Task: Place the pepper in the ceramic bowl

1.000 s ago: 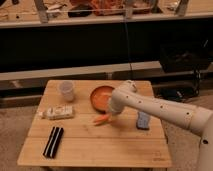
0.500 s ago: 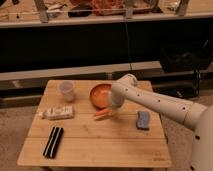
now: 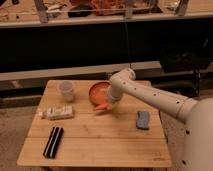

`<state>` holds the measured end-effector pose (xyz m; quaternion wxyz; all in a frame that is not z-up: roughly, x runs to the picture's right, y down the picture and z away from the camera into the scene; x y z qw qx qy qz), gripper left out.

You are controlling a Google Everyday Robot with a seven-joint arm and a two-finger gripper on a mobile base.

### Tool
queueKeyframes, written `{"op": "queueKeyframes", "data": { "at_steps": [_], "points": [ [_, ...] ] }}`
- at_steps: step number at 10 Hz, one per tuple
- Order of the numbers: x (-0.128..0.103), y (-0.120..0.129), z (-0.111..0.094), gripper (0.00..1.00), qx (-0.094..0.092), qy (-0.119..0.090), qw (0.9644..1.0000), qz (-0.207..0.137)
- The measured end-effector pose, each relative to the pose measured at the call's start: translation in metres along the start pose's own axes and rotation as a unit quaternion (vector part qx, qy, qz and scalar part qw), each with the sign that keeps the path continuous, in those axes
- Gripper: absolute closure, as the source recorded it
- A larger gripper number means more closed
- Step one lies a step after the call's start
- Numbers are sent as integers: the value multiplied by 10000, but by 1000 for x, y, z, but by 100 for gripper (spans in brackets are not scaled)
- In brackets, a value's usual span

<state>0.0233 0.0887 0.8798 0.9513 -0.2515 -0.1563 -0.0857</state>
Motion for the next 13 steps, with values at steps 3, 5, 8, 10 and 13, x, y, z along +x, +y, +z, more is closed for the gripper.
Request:
{"op": "queueKeyframes", "data": {
  "at_steps": [3,5,8,10,13],
  "points": [
    [0,-15,-1,99,0,12,10000,-11],
    [1,-24,-2,99,5,14,10000,-5],
    [-2,-29,-1,99,-4,14,10000,-45],
    [2,-33,-3,99,-1,22,10000,-43],
    [0,-38,-3,99,-3,10,10000,-77]
  ]
}}
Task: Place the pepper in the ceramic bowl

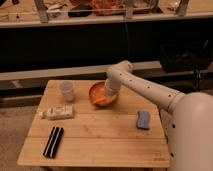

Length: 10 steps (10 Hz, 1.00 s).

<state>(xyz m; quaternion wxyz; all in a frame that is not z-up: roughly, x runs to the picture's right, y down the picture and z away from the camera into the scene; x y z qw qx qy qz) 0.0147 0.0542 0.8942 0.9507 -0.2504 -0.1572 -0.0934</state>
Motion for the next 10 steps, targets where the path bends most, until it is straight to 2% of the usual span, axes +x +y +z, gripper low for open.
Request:
{"op": "queueKeyframes", "data": {
  "at_steps": [10],
  "points": [
    [9,-9,-1,99,4,-12,10000,-22]
  ]
}}
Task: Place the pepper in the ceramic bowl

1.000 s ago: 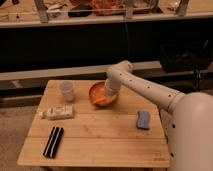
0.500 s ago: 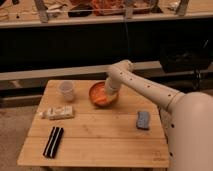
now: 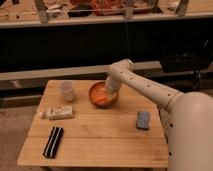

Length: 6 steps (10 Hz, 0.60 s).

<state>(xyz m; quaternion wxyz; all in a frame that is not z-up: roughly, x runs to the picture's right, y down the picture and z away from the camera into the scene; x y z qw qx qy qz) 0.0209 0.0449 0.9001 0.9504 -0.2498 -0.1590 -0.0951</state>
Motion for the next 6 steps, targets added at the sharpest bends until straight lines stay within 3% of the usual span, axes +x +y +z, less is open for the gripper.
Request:
{"op": "queueKeyframes", "data": {
  "at_steps": [3,6],
  "points": [
    [0,-3,0,99,-1,-20,10000,-28],
    [3,-4,0,92,3,-28,10000,-26]
  ]
}}
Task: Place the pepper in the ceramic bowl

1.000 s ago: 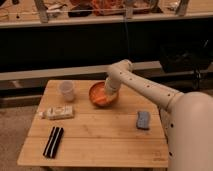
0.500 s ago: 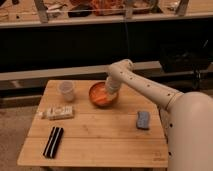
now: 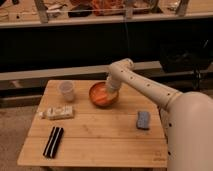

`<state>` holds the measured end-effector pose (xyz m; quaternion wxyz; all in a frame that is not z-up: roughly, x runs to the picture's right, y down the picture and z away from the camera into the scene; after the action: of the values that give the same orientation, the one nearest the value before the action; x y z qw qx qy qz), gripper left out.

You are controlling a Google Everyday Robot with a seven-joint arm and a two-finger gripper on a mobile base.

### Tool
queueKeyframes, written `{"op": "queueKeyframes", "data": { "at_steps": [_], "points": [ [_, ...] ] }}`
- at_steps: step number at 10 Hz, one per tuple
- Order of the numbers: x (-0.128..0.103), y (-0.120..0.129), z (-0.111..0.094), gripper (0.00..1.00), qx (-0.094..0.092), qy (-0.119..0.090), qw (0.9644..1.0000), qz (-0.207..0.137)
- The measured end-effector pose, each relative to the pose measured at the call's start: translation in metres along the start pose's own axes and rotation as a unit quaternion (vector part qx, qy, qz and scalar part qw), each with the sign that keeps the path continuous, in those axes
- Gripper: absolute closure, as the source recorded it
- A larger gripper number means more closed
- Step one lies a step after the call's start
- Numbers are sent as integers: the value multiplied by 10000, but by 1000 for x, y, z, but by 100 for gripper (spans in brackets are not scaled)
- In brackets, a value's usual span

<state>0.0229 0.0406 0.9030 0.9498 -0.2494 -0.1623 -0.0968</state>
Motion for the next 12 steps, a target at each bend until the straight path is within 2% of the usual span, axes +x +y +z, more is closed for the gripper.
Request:
{"op": "queueKeyframes", "data": {
  "at_steps": [1,4,6,9,12],
  "points": [
    [0,0,0,89,-1,-6,10000,-4],
    [0,-2,0,88,-2,-30,10000,-30],
    [2,-3,0,82,-3,-31,10000,-34],
    [4,-5,-1,82,-3,-44,10000,-44],
    [4,-6,-1,77,-6,-60,10000,-65]
  ]
}}
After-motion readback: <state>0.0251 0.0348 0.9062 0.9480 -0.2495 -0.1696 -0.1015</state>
